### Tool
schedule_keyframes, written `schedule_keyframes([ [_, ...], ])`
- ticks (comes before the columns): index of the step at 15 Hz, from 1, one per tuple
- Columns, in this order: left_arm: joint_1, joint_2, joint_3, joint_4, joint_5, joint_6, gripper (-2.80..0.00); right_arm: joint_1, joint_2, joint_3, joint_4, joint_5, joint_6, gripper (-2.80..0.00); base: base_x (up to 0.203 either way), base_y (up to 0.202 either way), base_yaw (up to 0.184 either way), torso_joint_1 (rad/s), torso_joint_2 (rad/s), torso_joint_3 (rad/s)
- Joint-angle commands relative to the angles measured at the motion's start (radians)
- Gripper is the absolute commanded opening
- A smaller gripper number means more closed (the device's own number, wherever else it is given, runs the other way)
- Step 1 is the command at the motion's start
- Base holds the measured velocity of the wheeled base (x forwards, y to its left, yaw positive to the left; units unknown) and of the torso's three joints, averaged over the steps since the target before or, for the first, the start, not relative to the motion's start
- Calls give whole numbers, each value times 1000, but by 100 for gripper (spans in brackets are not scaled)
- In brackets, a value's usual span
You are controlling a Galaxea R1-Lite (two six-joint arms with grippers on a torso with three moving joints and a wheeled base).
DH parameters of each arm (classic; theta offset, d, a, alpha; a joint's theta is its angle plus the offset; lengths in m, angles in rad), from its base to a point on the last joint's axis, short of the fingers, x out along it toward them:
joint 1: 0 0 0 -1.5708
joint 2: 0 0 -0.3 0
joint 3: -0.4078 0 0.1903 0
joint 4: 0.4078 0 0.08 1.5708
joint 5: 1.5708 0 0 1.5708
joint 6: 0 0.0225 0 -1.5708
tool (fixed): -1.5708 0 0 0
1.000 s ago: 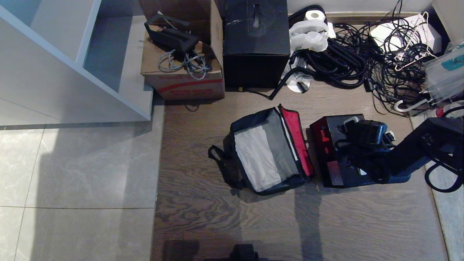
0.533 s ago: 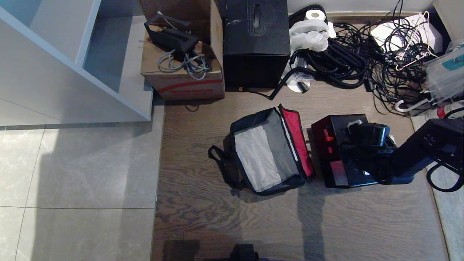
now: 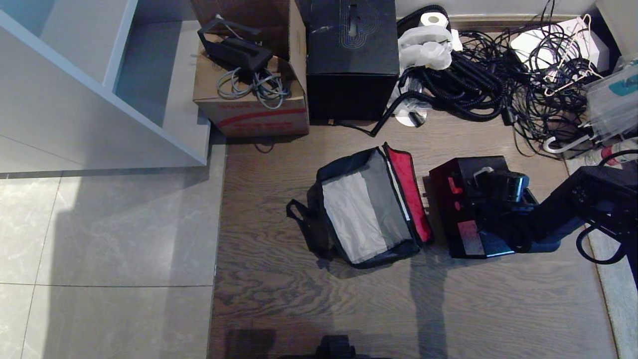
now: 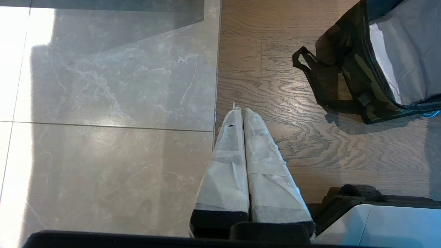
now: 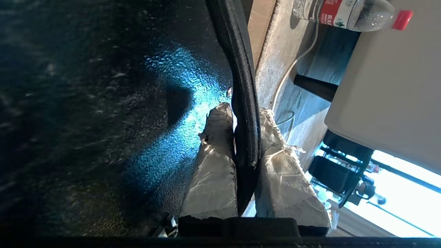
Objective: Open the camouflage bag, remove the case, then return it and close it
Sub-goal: Grip the handle again, then place the black box back
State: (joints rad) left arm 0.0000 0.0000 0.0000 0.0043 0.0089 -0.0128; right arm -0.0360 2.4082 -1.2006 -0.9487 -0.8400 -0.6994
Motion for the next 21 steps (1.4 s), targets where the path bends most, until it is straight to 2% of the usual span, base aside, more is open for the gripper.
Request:
schedule_keyframes([
  [1,0,0,0,0,0,-1,-280,1,0,-6,-9,-4,-5,-280,0,0,0,0,0,0],
  [5,0,0,0,0,0,-1,-280,-13,-31,-48,4,4,-21,-280,0,0,0,0,0,0],
  [7,0,0,0,0,0,-1,-280,-28,-37,-84,7,23,-70,-280,0,0,0,0,0,0],
  [11,0,0,0,0,0,-1,-280,-50,-59,-86,2,205,-102,-280,0,0,0,0,0,0],
  [13,0,0,0,0,0,-1,-280,-49,-51,-63,-2,260,-101,-280,0,0,0,0,0,0],
  [15,0,0,0,0,0,-1,-280,-51,-46,-39,-5,283,-98,-280,0,0,0,0,0,0],
  [16,0,0,0,0,0,-1,-280,-53,-45,-38,-2,296,-102,0,0,0,0,0,0,0],
  [17,0,0,0,0,0,-1,-280,-56,-35,-46,3,322,-102,0,0,0,0,0,0,0],
  [21,0,0,0,0,0,-1,-280,-56,-6,-55,-62,321,-102,0,0,0,0,0,0,0],
])
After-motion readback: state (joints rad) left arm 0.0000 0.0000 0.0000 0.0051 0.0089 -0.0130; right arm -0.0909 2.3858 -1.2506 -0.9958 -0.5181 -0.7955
